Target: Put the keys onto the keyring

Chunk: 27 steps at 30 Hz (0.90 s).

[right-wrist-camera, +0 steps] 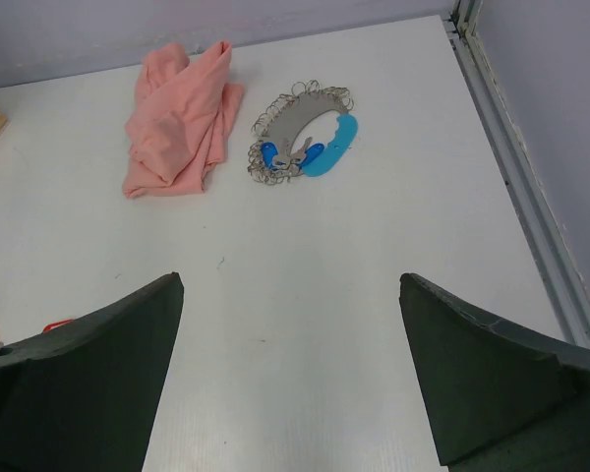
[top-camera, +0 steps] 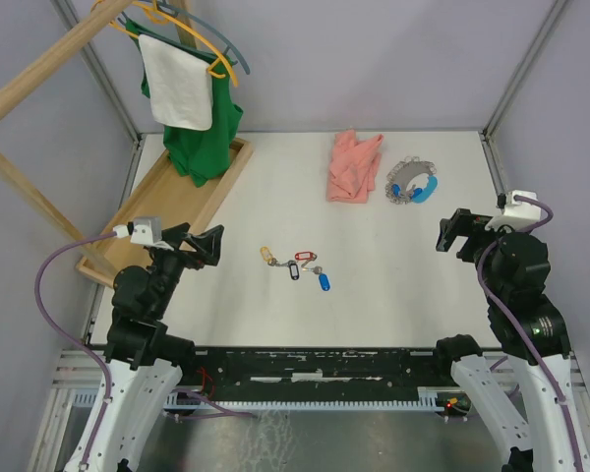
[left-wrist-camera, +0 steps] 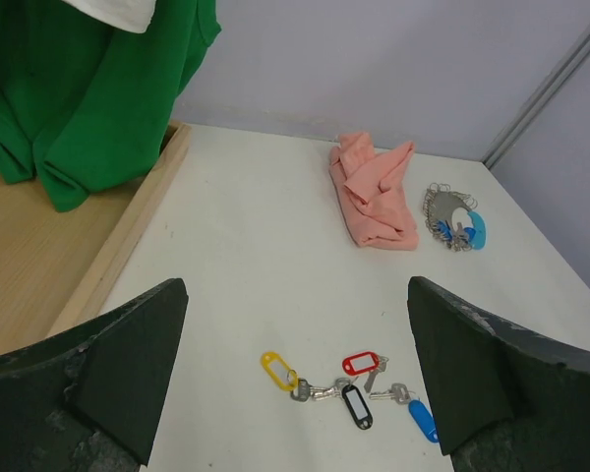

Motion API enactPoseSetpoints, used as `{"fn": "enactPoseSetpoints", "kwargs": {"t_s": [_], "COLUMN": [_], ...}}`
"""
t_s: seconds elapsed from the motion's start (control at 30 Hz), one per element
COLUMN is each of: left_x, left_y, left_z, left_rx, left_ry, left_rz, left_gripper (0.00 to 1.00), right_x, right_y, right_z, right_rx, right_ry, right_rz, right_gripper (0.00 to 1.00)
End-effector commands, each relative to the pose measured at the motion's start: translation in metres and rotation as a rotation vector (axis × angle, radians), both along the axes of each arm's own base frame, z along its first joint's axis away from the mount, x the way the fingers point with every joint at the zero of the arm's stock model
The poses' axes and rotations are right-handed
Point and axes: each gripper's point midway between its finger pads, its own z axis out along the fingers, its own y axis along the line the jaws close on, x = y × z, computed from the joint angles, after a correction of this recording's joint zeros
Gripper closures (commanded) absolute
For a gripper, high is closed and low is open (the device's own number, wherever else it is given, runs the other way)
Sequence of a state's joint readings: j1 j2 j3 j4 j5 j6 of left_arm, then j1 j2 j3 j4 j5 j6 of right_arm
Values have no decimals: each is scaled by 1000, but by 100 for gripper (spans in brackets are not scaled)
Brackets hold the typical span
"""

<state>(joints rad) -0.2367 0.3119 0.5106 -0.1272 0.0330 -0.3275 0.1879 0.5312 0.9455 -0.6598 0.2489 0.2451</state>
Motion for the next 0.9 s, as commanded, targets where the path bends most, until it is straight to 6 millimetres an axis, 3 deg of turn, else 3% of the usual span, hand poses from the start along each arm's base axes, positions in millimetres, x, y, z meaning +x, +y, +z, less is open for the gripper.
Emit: {"fn": "enactPoseSetpoints", "kwargs": {"t_s": [0.0, 0.27, 0.4, 0.87], "left_x": [-2, -4, -5, -2], "left_y": [-2, -5, -6, -10], "left_z": [14, 16, 17, 13], "left_rx": [20, 20, 19, 17], "left_ry": [-48, -53, -58, -45], "left_rz": [-18, -39, -46, -64], "left_gripper": [1, 0, 0, 1], "right_x": [2, 12, 23, 95], "right_y": [-3, -1, 14, 18], "right_z": [13, 6, -10, -93], "right_rx": [-5, 1, -9, -23], "right_ry": [-43, -16, 19, 327], "right_rz": [-15, -19, 60, -17], "right_gripper": [0, 0, 0, 0]}}
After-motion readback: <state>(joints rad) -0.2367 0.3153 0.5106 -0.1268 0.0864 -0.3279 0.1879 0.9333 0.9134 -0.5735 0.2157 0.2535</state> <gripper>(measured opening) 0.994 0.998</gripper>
